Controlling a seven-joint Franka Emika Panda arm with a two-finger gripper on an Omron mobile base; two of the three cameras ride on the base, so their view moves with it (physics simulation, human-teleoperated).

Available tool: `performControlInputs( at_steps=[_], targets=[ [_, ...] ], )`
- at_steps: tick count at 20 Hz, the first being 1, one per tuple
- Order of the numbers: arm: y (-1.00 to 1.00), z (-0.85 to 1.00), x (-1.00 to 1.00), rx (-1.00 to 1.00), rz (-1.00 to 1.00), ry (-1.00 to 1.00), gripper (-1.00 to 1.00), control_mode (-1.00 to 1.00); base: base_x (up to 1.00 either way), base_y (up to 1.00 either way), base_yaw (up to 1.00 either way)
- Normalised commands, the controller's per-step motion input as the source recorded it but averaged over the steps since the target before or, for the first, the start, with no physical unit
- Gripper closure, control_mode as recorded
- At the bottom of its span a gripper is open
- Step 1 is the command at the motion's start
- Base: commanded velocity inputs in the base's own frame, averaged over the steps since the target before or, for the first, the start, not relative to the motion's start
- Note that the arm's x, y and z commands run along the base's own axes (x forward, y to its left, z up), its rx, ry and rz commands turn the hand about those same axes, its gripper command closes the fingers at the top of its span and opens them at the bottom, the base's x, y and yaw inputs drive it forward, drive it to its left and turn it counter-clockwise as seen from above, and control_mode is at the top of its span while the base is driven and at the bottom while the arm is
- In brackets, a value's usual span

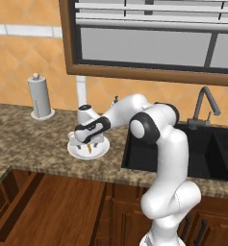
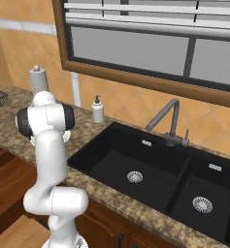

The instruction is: Pick up the knife from the drawer and place it on the cutting board. Then place the meat from the plate to the cutting board.

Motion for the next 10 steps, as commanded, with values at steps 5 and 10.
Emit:
performControlInputs(
  at_steps=[5, 10],
  targets=[
    [0.04, -0.32, 0.00, 0.00, 0.00, 0.06, 1.00, -1.00, 0.00, 0.00, 0.00],
    [0.21, -0.04, 0.00, 0.00, 0.00, 0.01, 1.00, -1.00, 0.00, 0.00, 0.00]
  ],
)
